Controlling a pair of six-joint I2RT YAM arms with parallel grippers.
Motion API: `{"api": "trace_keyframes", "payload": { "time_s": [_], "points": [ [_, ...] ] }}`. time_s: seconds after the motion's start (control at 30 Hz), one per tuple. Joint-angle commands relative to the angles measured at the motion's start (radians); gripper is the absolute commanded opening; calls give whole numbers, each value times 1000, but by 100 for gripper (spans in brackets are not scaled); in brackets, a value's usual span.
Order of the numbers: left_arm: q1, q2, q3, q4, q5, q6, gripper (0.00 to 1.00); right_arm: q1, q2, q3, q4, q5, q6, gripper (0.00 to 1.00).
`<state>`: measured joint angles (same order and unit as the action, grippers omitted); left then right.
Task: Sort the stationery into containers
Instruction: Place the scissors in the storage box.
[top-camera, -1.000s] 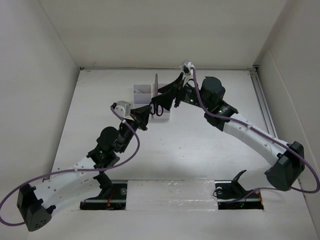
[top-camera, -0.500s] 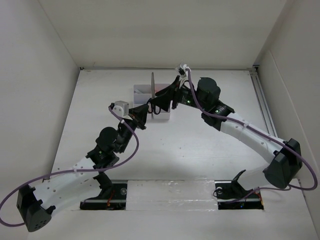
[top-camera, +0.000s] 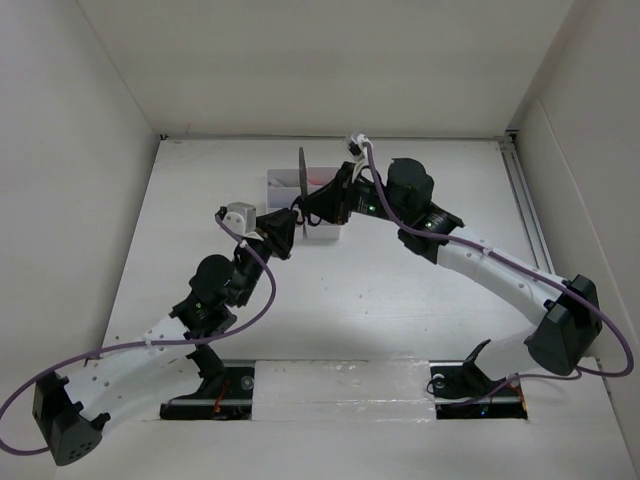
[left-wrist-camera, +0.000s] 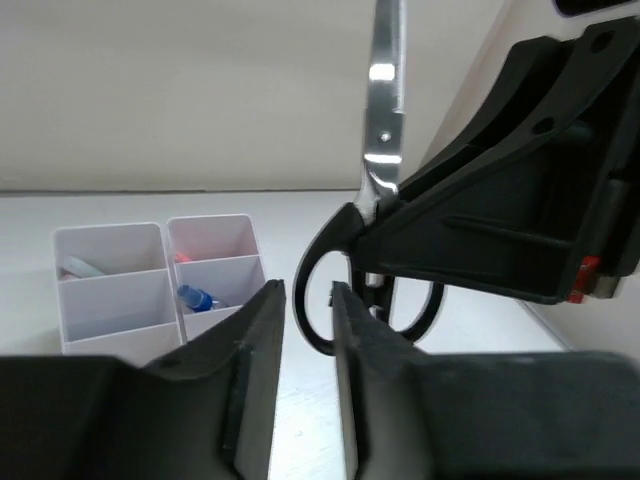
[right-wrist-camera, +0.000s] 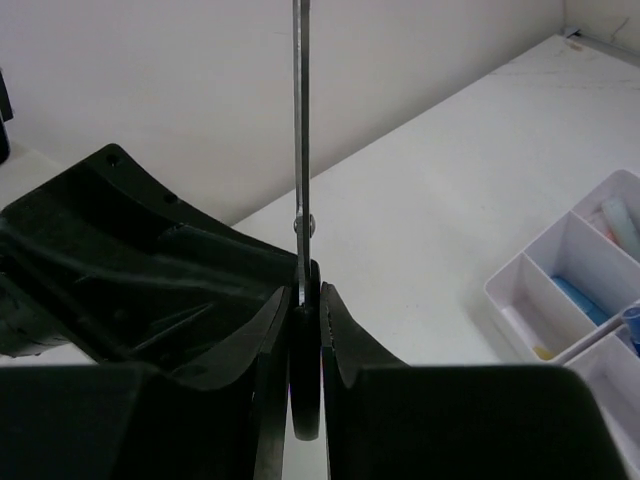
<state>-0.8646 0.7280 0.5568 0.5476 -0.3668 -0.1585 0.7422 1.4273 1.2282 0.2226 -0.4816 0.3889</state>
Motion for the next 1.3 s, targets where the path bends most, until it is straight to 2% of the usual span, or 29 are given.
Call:
{"api": "trace_keyframes", "payload": {
  "time_s": [0.0, 0.03, 0.1, 0.13, 0.27, 0.3, 0.33, 0.4, 0.43, 0.5, 0.53, 0.57, 0.63, 0.77, 0.87, 1.0, 1.27],
  "points": [
    [-5, -22, 31, 43, 37, -12, 27, 12, -13, 28, 20, 43, -57, 0],
    [-5, -22, 31, 32, 46, -25, 49, 13, -24, 11, 33, 57, -91, 0],
    [-5, -50, 43, 11, 46, -35, 76, 0, -36, -25, 87, 57, -134, 0],
    [-5, -59, 43, -6, 46, -48, 100, 0, -45, -39, 107, 66, -148, 0],
    [-5, -93, 97, -127, 14, -139, 100, -52, -34, -93, 213, 41, -202, 0],
    [-5, -107, 110, -221, -22, -203, 100, -64, -19, -105, 260, 17, -202, 0],
    [-5, -119, 129, -280, -41, -235, 100, -90, -19, -133, 289, -79, -215, 0],
    [-5, -128, 192, -412, -89, -311, 100, -110, 16, -166, 363, -153, -315, 0],
    [-5, -128, 215, -543, -107, -370, 100, -128, 28, -177, 398, -207, -341, 0],
    [-5, -137, 270, -703, -100, -420, 100, -164, 89, -155, 383, -286, -386, 0],
    [-5, -153, 282, -739, -80, -433, 100, -164, 117, -136, 371, -287, -400, 0],
    [-5, -165, 294, -776, -61, -444, 100, -194, 146, -98, 371, -366, -400, 0],
    [-5, -200, 345, -886, -35, -444, 100, -216, 233, -63, 371, -425, -409, 0],
    [-5, -236, 462, -1078, -35, -383, 100, -225, 315, 2, 331, -440, -462, 0],
    [-5, -280, 488, -1114, 3, -285, 100, -225, 366, 74, 249, -431, -540, 0],
    [-5, -366, 451, -1115, 29, -234, 100, -234, 441, 169, 85, -410, -620, 0],
    [-5, -415, 430, -1101, -18, -246, 100, -245, 513, 225, -16, -351, -687, 0]
  ]
}}
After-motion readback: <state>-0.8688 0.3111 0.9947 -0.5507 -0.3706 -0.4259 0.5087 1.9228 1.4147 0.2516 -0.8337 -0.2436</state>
